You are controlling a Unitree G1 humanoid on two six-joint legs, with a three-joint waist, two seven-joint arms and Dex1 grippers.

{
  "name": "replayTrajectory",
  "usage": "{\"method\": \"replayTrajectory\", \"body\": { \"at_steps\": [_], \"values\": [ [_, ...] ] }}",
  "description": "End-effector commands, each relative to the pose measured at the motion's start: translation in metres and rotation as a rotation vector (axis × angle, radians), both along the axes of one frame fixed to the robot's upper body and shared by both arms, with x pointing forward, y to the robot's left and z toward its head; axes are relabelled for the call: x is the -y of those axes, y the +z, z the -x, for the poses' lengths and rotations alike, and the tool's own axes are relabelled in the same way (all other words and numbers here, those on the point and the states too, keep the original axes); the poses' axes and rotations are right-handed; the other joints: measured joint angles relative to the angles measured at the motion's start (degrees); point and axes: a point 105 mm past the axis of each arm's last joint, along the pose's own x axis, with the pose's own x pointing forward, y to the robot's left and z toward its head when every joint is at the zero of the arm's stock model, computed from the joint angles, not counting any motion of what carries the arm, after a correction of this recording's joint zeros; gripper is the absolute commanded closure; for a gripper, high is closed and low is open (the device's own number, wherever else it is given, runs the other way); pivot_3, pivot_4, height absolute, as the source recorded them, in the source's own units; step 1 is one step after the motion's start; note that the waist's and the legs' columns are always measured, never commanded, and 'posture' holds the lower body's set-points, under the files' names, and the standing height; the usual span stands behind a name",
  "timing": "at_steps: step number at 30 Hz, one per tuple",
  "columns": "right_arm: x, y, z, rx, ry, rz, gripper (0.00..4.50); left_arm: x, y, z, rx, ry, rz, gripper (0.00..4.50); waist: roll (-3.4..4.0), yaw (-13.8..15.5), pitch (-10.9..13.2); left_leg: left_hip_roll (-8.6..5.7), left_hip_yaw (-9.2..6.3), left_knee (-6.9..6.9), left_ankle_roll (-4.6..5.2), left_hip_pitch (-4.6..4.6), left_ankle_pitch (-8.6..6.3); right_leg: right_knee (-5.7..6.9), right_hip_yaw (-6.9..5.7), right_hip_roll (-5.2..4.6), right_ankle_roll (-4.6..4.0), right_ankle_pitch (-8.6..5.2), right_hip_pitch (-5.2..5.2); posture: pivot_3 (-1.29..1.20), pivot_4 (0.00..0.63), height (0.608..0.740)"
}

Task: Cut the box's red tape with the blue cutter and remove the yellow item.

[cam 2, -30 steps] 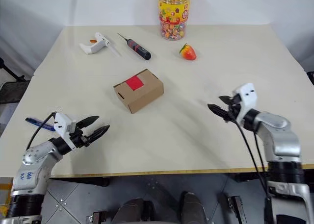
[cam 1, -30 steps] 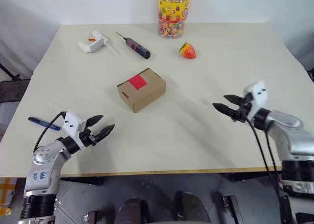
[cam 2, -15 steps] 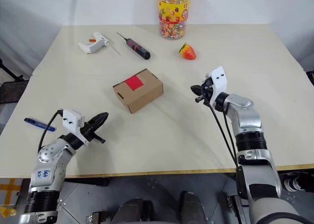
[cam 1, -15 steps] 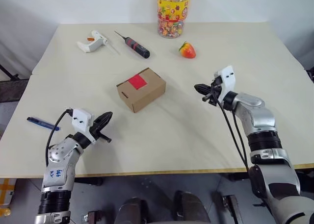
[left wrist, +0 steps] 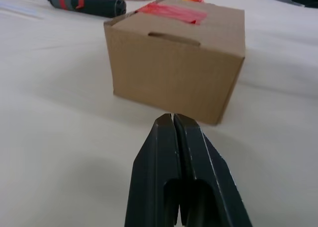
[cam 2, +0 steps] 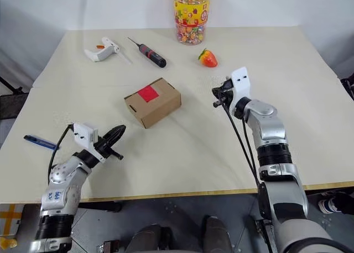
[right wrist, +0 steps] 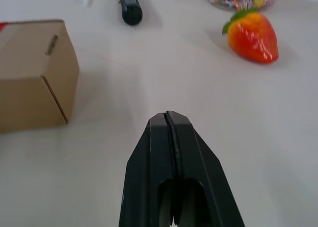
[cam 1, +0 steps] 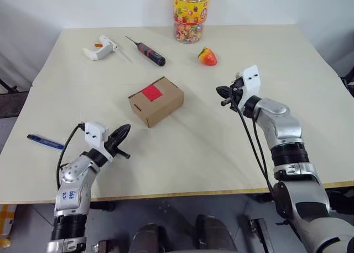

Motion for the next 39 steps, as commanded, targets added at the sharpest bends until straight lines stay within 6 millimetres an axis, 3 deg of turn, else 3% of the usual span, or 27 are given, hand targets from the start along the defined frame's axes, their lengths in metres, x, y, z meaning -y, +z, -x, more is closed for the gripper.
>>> {"method": "replayTrajectory", "body": {
  "at_steps": [1,11,22,27,39],
  "values": [
    [0.005,0.008,-0.009,0.021,-0.017,0.02,4.5,-0.004,0.009,-0.013,0.046,0.072,0.005,4.45,0.0,-0.03,0.0,-0.01,0.0,0.0,0.0,0.0,0.0,0.0,0.0,0.0,0.0,0.0,0.0,0.0,0.15,0.74],
    [-0.035,-0.003,-0.036,-0.082,0.019,0.032,4.5,-0.007,0.007,-0.008,0.063,0.162,0.022,4.45,0.0,-1.84,0.0,0.03,-0.03,-0.05,0.01,0.01,0.02,0.08,-0.04,0.04,0.01,0.0,-0.03,0.0,0.15,0.74],
    [-0.09,0.009,-0.036,-0.072,0.1,0.004,4.5,-0.01,0.008,-0.004,0.069,0.199,0.036,4.45,0.0,-1.72,0.0,-0.01,-0.27,0.01,0.01,0.01,0.02,0.42,-0.03,-0.02,0.01,0.0,-0.03,0.0,0.15,0.74],
    [-0.118,0.012,-0.028,-0.078,0.194,-0.008,4.5,-0.005,0.013,-0.014,0.084,0.174,0.047,4.45,0.0,-1.75,0.0,-0.03,-0.34,0.01,0.01,0.01,0.02,0.49,-0.04,-0.03,0.01,0.01,-0.03,0.0,0.15,0.74],
    [-0.126,-0.01,-0.011,-0.137,0.376,0.082,4.5,0.011,0.017,-0.04,0.082,0.011,0.025,4.45,0.0,-1.81,0.0,-0.08,-0.43,0.03,-0.01,0.01,0.03,0.54,-0.09,-0.02,0.01,0.0,-0.01,0.0,0.15,0.74]
  ]
}}
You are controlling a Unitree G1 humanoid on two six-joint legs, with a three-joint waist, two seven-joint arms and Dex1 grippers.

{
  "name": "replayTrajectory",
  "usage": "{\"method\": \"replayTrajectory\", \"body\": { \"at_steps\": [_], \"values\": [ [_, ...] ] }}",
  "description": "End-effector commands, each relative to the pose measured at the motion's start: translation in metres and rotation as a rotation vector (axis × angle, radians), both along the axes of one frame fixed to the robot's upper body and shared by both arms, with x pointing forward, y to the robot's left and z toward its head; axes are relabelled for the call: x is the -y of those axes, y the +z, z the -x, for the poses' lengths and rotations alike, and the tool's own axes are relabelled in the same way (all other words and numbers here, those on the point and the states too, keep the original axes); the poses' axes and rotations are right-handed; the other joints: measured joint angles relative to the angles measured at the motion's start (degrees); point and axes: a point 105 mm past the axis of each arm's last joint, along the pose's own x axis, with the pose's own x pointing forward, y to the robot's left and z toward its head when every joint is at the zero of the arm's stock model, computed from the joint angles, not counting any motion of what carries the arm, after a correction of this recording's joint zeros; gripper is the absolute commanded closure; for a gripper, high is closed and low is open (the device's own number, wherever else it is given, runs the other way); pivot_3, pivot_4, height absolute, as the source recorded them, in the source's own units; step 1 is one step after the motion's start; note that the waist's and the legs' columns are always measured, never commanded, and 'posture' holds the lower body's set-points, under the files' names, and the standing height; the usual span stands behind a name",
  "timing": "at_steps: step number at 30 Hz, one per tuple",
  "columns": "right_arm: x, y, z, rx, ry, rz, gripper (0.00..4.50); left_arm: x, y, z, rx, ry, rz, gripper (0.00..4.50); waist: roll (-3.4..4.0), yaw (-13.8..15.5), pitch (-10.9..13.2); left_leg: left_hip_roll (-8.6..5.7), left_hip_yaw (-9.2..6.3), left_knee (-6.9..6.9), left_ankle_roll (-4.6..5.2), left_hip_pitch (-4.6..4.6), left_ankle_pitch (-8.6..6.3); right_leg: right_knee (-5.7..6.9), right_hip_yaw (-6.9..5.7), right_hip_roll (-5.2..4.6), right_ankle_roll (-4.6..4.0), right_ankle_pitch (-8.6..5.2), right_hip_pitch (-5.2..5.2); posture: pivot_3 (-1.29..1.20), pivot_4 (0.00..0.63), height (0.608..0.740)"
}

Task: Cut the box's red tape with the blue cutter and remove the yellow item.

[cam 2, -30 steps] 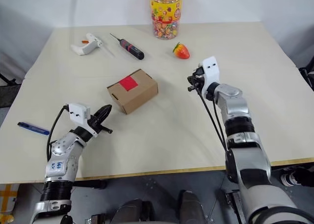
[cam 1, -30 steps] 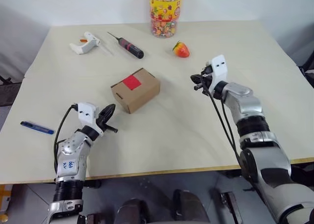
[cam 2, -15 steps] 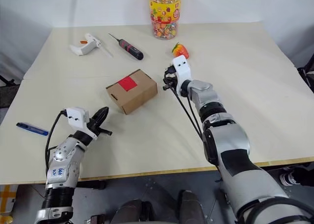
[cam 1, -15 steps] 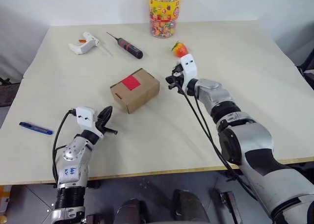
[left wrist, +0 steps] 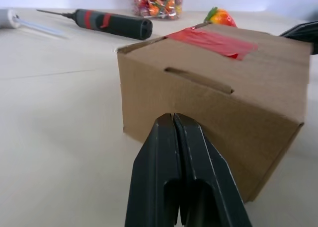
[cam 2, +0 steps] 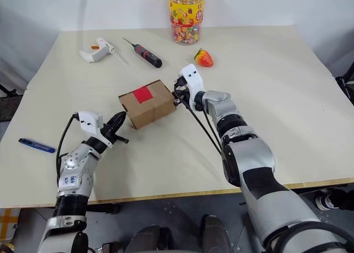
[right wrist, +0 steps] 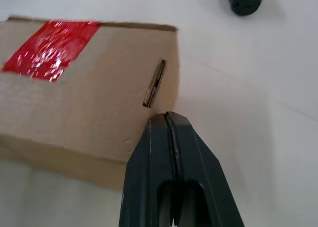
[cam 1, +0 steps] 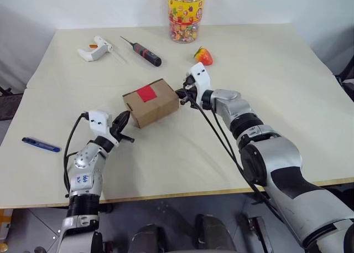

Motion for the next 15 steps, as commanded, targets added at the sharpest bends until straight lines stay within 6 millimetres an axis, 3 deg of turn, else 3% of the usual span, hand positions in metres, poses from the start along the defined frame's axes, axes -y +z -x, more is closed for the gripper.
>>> {"method": "replayTrajectory", "body": {
  "at_steps": [1,9,15],
  "values": [
    [-0.012,0.005,0.009,0.006,0.101,-0.005,4.5,0.013,0.007,-0.003,0.026,-0.087,-0.012,4.45,0.0,-0.09,0.0,0.0,0.0,0.0,0.0,0.0,0.0,0.0,0.0,0.0,0.0,0.0,0.0,0.0,0.15,0.74],
    [-0.008,-0.009,0.046,-0.03,0.39,0.081,4.5,0.033,-0.001,0.006,-0.019,-0.276,-0.046,4.45,-0.01,-0.15,-0.01,-0.01,-0.19,0.01,0.0,0.0,0.0,0.07,-0.07,0.0,0.01,0.01,0.04,0.0,0.15,0.74],
    [0.014,-0.009,0.09,-0.03,0.456,0.122,4.5,0.07,-0.004,0.013,-0.03,-0.45,-0.077,4.45,-0.03,0.71,-0.02,-0.11,-0.5,0.15,-0.01,-0.08,0.0,0.14,-0.12,-0.04,0.02,0.01,0.11,0.0,0.15,0.74]
  ]
}}
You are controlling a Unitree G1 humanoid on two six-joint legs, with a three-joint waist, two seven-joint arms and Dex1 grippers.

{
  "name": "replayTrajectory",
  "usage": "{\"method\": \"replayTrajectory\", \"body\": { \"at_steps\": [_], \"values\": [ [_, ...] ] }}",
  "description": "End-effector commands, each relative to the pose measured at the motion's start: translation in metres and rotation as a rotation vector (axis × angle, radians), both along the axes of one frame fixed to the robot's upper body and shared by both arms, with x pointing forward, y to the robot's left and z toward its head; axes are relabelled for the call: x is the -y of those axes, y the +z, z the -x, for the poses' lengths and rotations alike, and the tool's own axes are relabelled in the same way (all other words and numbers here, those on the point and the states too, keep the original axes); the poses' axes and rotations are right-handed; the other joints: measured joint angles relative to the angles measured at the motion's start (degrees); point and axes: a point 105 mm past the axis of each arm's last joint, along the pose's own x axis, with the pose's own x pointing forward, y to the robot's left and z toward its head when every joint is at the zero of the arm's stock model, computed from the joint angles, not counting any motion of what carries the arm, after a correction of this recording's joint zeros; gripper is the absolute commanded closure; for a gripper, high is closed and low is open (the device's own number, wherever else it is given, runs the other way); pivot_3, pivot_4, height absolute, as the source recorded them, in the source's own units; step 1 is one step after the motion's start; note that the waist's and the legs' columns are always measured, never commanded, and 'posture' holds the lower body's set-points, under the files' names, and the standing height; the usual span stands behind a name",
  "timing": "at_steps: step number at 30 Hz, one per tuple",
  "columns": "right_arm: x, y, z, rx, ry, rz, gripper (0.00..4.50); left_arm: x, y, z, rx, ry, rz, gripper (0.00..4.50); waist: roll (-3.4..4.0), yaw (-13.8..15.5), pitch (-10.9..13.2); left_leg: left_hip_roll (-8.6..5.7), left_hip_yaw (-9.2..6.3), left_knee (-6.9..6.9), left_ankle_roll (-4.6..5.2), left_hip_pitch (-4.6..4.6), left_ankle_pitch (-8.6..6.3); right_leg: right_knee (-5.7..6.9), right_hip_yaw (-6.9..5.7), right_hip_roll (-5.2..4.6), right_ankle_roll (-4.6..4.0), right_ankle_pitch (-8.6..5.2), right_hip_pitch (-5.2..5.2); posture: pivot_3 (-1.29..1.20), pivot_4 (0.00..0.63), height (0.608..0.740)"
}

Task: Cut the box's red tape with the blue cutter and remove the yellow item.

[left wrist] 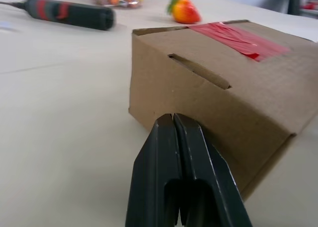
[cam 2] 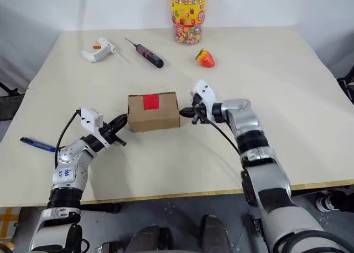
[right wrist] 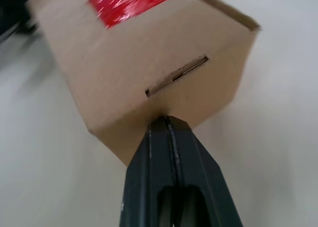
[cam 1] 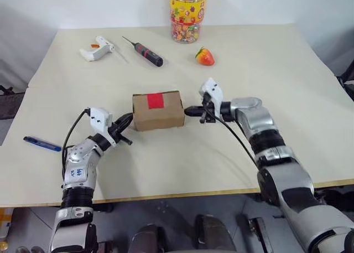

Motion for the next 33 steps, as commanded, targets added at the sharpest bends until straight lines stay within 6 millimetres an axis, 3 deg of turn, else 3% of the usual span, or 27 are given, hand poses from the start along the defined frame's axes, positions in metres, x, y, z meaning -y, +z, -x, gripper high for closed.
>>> {"method": "replayTrajectory", "body": {
  "at_steps": [1,7,19,26,30,33],
  "values": [
    [-0.024,0.015,0.032,0.019,0.141,-0.008,4.5,0.057,0.001,0.008,0.015,-0.241,-0.034,4.45,0.0,0.22,0.0,-0.01,-0.05,0.12,0.0,-0.11,0.0,-0.01,-0.03,-0.01,0.0,0.0,-0.01,0.0,0.15,0.74],
    [0.006,0.016,0.058,0.005,0.066,0.04,4.5,0.091,0.002,0.008,0.031,-0.355,-0.052,4.45,-0.01,1.76,0.0,-0.03,-0.3,0.72,0.0,-0.57,0.0,-0.06,-0.33,-0.03,0.0,0.0,0.03,0.0,0.15,0.74],
    [0.057,0.017,0.087,-0.017,-0.149,0.077,4.5,0.157,0.009,0.008,0.079,-0.508,-0.036,4.45,-0.15,3.7,0.05,-0.5,-0.29,0.77,0.13,-0.69,0.07,-0.22,-0.5,-0.27,0.01,0.01,0.06,0.0,0.15,0.74],
    [0.072,0.017,0.093,-0.026,-0.238,0.09,4.5,0.165,0.005,0.0,0.07,-0.507,-0.054,4.45,-0.17,4.17,0.06,-0.51,-0.3,0.77,0.17,-0.69,0.11,-0.29,-0.57,-0.29,0.02,0.01,0.1,0.0,0.15,0.74],
    [0.086,0.011,0.087,-0.018,-0.332,0.114,4.5,0.153,0.002,-0.011,0.076,-0.438,-0.076,4.45,-0.18,4.23,0.06,-0.55,-0.31,0.78,0.2,-0.72,0.13,-0.31,-0.62,-0.33,0.04,0.02,0.11,0.0,0.15,0.74],
    [0.107,0.005,0.082,-0.021,-0.442,0.134,4.5,0.142,0.003,-0.015,0.077,-0.411,-0.079,4.45,-0.2,4.33,0.06,-0.55,-0.33,0.78,0.21,-0.73,0.13,-0.31,-0.65,-0.35,0.04,0.02,0.12,0.0,0.15,0.74]
  ]
}}
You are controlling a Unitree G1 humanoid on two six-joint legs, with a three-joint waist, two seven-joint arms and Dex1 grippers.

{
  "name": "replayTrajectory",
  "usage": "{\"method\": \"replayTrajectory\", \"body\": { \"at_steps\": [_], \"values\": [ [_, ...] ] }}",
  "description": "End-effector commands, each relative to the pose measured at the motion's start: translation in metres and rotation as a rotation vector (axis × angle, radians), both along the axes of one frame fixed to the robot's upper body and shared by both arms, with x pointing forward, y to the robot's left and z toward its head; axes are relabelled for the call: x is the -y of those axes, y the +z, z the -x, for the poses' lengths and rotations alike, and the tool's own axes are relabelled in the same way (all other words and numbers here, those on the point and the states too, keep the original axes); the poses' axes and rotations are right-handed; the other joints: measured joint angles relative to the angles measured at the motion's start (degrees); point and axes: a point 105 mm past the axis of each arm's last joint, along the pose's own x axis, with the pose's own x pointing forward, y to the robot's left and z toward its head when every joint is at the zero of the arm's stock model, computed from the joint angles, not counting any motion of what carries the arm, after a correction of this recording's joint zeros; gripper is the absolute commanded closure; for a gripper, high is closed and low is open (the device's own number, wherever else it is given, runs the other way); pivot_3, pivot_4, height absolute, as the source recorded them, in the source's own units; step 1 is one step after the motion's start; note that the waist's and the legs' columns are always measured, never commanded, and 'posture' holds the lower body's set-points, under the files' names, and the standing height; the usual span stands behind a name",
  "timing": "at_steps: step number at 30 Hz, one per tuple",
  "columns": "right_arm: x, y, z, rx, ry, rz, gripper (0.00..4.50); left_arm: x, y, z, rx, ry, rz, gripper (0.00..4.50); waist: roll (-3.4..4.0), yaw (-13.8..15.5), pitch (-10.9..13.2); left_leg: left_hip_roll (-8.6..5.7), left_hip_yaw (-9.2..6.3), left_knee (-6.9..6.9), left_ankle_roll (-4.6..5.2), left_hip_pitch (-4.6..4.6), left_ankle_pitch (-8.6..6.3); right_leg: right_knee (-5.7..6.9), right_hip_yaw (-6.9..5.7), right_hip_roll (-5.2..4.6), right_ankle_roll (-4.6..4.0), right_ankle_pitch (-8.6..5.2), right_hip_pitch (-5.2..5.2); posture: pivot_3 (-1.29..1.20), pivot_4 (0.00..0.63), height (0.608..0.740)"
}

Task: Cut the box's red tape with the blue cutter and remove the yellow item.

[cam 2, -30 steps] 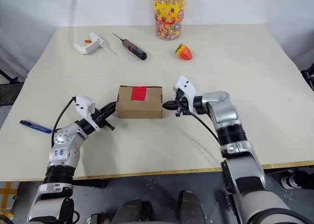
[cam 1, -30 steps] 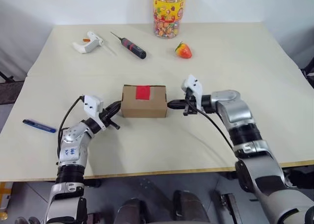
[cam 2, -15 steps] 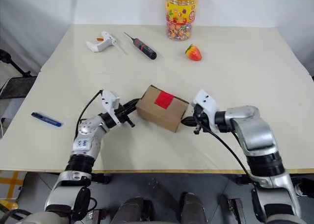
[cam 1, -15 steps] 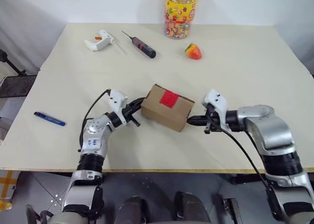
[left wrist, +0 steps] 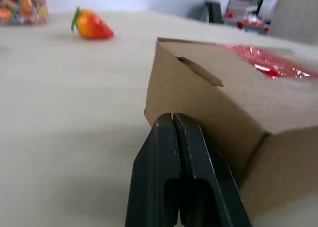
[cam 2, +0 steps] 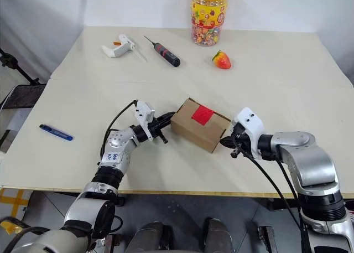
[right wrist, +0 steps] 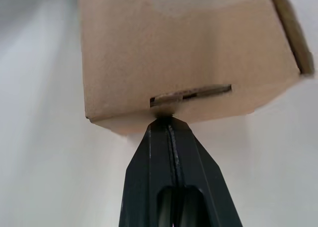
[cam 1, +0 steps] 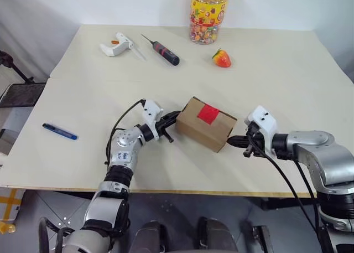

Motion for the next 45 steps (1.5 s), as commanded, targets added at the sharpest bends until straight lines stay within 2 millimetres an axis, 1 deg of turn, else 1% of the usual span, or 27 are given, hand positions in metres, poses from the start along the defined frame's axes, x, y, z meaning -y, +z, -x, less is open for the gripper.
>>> {"method": "replayTrajectory", "body": {
  "at_steps": [1,4,6,9,11,14,17,22,25,29,31,33,37,40,41,43,44,45],
  "values": [
    [0.021,0.009,-0.004,0.08,-0.092,0.018,4.5,0.014,0.006,0.005,0.044,-0.084,-0.041,4.45,-0.01,0.13,-0.01,0.0,-0.03,0.0,0.02,0.0,0.01,0.0,-0.02,-0.02,0.01,0.0,0.02,0.0,0.15,0.74],
    [0.04,0.004,-0.005,0.088,-0.169,0.041,4.5,0.006,0.006,0.003,0.045,-0.076,-0.05,4.45,-0.01,0.11,-0.01,-0.05,-0.1,0.0,0.04,-0.01,0.02,0.0,-0.09,-0.07,0.02,0.01,0.06,0.0,0.15,0.74],
    [0.041,-0.001,-0.007,0.083,-0.178,0.044,4.5,0.006,0.006,0.003,0.042,-0.085,-0.054,4.45,-0.02,-0.07,0.0,-0.06,-0.07,0.0,0.05,-0.03,0.03,-0.03,-0.11,-0.08,0.04,0.02,0.05,0.0,0.15,0.74],
    [0.037,-0.005,-0.011,0.083,-0.176,0.03,4.5,0.014,0.006,0.001,0.028,-0.105,-0.055,4.45,-0.02,-0.09,0.0,-0.04,-0.06,-0.01,0.03,-0.03,0.05,-0.05,-0.19,-0.07,0.04,0.02,0.05,0.0,0.15,0.74],
    [0.03,-0.005,-0.013,0.083,-0.165,0.015,4.5,0.023,0.005,0.003,0.031,-0.136,-0.065,4.45,-0.02,-0.09,0.0,-0.04,-0.06,0.0,0.03,-0.04,0.06,-0.06,-0.22,-0.07,0.04,0.02,0.05,0.0,0.15,0.74],
    [0.016,-0.001,-0.008,0.085,-0.113,-0.011,4.5,0.035,0.007,0.006,0.039,-0.178,-0.062,4.45,-0.03,-0.05,0.0,-0.05,-0.09,0.0,0.04,-0.07,0.07,-0.06,-0.24,-0.08,0.04,0.02,0.05,0.0,0.15,0.74],
    [0.01,0.002,-0.002,0.086,-0.093,-0.026,4.5,0.035,0.007,0.01,0.051,-0.2,-0.071,4.45,-0.03,-0.05,0.0,-0.04,-0.11,-0.01,0.04,-0.08,0.06,-0.07,-0.27,-0.08,0.04,0.02,0.04,0.0,0.15,0.74],
    [0.005,0.001,0.012,0.058,-0.064,-0.02,4.5,0.034,0.007,0.015,0.058,-0.215,-0.064,4.45,-0.03,0.02,0.0,-0.02,-0.15,0.0,0.04,-0.1,0.07,-0.08,-0.32,-0.1,0.04,0.02,0.04,0.0,0.15,0.74],
    [0.008,-0.002,0.022,0.035,-0.056,0.006,4.5,0.035,0.006,0.017,0.064,-0.219,-0.071,4.45,-0.03,0.1,0.0,-0.02,-0.18,0.02,0.06,-0.12,0.07,-0.08,-0.32,-0.13,0.04,0.02,0.06,0.0,0.15,0.74],
    [0.019,-0.004,0.024,0.036,-0.089,0.029,4.5,0.021,0.011,0.011,0.085,-0.151,-0.063,4.45,-0.04,0.02,0.01,-0.04,-0.2,0.02,0.06,-0.14,0.07,-0.11,-0.35,-0.12,0.05,0.02,0.06,0.0,0.15,0.74],
    [0.024,-0.001,0.022,0.064,-0.119,0.023,4.5,0.014,0.014,0.009,0.093,-0.129,-0.058,4.45,-0.04,0.01,0.01,-0.02,-0.21,0.02,0.06,-0.14,0.08,-0.11,-0.36,-0.12,0.04,0.02,0.06,0.0,0.15,0.74],
    [0.033,-0.005,0.023,0.055,-0.156,-0.015,4.5,0.006,0.018,0.008,0.106,-0.111,-0.059,4.45,-0.04,0.04,0.01,-0.02,-0.21,0.02,0.06,-0.14,0.08,-0.1,-0.36,-0.12,0.04,0.02,0.06,0.0,0.15,0.74],
    [0.061,-0.017,0.03,0.023,-0.241,-0.031,4.5,-0.015,0.031,0.002,0.141,-0.043,-0.061,4.45,-0.06,0.04,0.01,-0.04,-0.23,0.01,0.06,-0.14,0.07,-0.1,-0.38,-0.12,0.04,0.02,0.07,0.0,0.15,0.74],
    [0.077,-0.015,0.03,0.045,-0.267,0.001,4.5,-0.024,0.039,0.0,0.147,-0.011,-0.057,4.45,-0.06,0.06,0.01,-0.04,-0.19,0.02,0.07,-0.14,0.08,-0.1,-0.35,-0.13,0.05,0.03,0.07,0.0,0.15,0.74],
    [0.082,-0.007,0.028,0.075,-0.266,0.001,4.5,-0.03,0.043,-0.002,0.14,0.018,-0.048,4.45,-0.06,0.06,0.01,-0.03,-0.19,0.03,0.1,-0.14,0.1,-0.1,-0.34,-0.14,0.06,0.03,0.07,0.0,0.15,0.74],
    [0.087,0.008,0.024,0.112,-0.258,-0.018,4.5,-0.041,0.05,-0.003,0.133,0.058,-0.044,4.05,-0.07,-0.02,0.01,-0.01,-0.2,0.04,0.1,-0.12,0.1,-0.11,-0.34,-0.14,0.08,0.04,0.1,0.0,0.15,0.74],
    [0.085,0.019,0.022,0.139,-0.234,-0.043,4.33,-0.046,0.056,0.0,0.133,0.059,-0.038,3.94,-0.07,-0.04,0.01,0.0,-0.19,0.04,0.11,-0.12,0.1,-0.11,-0.32,-0.14,0.08,0.04,0.1,0.0,0.15,0.74],
    [0.081,0.029,0.021,0.165,-0.202,-0.073,4.14,-0.05,0.06,0.005,0.135,0.052,-0.035,3.68,-0.07,-0.16,0.01,0.0,-0.2,0.04,0.1,-0.12,0.1,-0.1,-0.34,-0.13,0.08,0.04,0.1,0.0,0.15,0.74]
  ]
}}
